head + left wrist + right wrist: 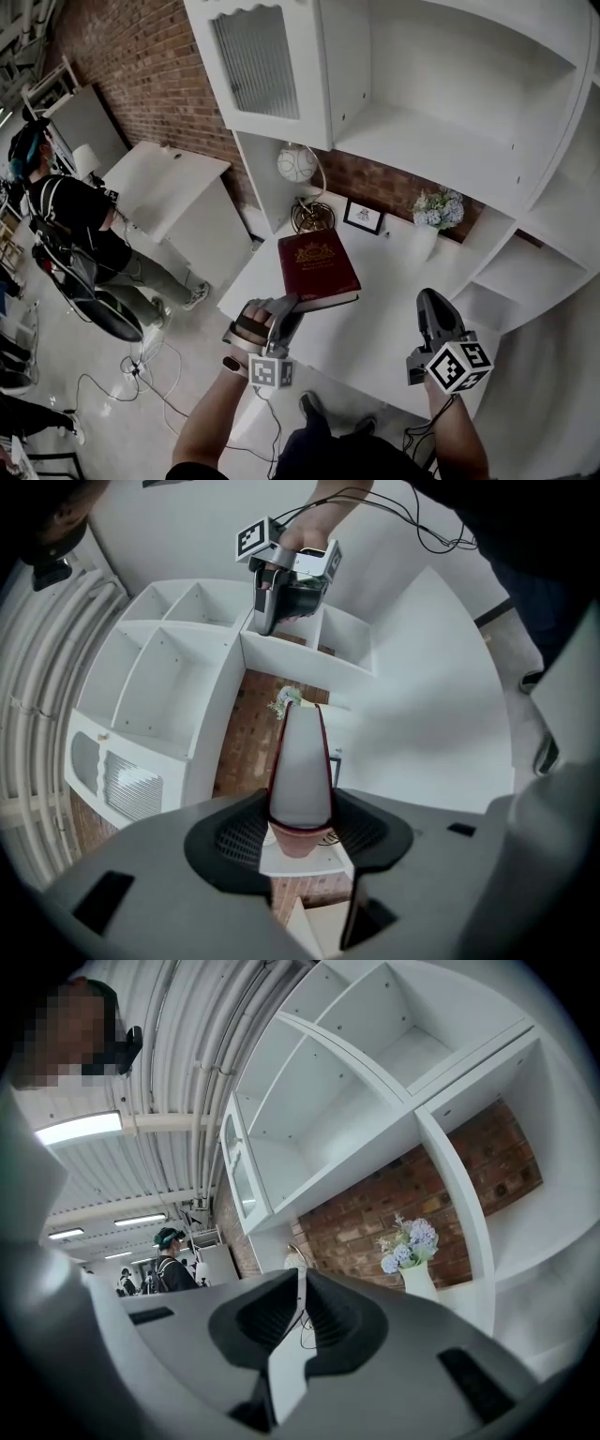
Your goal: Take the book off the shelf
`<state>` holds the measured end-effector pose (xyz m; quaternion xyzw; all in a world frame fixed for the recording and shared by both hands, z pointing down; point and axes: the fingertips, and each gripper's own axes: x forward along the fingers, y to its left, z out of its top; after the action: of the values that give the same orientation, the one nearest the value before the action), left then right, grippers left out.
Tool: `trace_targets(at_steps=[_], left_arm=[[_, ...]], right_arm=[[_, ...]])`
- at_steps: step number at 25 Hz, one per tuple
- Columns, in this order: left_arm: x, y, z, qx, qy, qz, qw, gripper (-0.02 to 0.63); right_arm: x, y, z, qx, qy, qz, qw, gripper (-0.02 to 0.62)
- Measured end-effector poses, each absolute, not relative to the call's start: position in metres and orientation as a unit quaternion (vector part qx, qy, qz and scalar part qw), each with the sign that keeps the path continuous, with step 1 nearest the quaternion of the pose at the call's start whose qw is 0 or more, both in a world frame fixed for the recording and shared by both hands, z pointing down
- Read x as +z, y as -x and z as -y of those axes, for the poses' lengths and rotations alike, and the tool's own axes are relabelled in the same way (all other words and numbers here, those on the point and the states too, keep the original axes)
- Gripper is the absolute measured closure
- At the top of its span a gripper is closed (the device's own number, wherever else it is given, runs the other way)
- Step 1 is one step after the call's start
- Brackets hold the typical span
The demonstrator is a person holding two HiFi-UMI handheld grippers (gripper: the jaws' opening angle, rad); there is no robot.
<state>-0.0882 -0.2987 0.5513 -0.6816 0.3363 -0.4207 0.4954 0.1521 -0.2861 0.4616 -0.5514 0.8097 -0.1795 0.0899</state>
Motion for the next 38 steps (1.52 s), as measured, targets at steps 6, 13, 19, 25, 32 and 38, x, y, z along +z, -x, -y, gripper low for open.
trace_targets(at_steps=[6, 13, 19, 25, 32, 38], left_arm=[[0.587, 0.101, 0.307, -0.424, 0.702, -0.307, 0.483, 0.396], [0.633, 0.113, 0.314, -0.435, 0.718, -0.278, 0.467, 0.396], [0.667, 0.123, 0.323, -0.437, 0.736, -0.267, 0.443, 0.396], [0.696, 0.133, 0.325, -0.436, 0.754, -0.258, 0.417, 0.394], [0.718, 0.138, 0.333, -0.433, 0.761, -0.251, 0.412, 0.391], [0.750, 0.151, 0.328, -0.487, 0.774, -0.221, 0.338, 0.348]], right_arm=[[0.461, -0.136, 0.291, -0.178, 0.563, -0.802, 0.089, 0.569], [0.472, -0.119, 0.293, -0.183, 0.575, -0.794, 0.076, 0.571], [0.480, -0.108, 0.301, -0.188, 0.584, -0.786, 0.070, 0.571], [0.477, -0.092, 0.307, -0.186, 0.589, -0.784, 0.060, 0.571], [0.484, -0.080, 0.317, -0.181, 0.593, -0.784, 0.043, 0.571], [0.487, -0.060, 0.325, -0.182, 0.582, -0.791, 0.034, 0.571]])
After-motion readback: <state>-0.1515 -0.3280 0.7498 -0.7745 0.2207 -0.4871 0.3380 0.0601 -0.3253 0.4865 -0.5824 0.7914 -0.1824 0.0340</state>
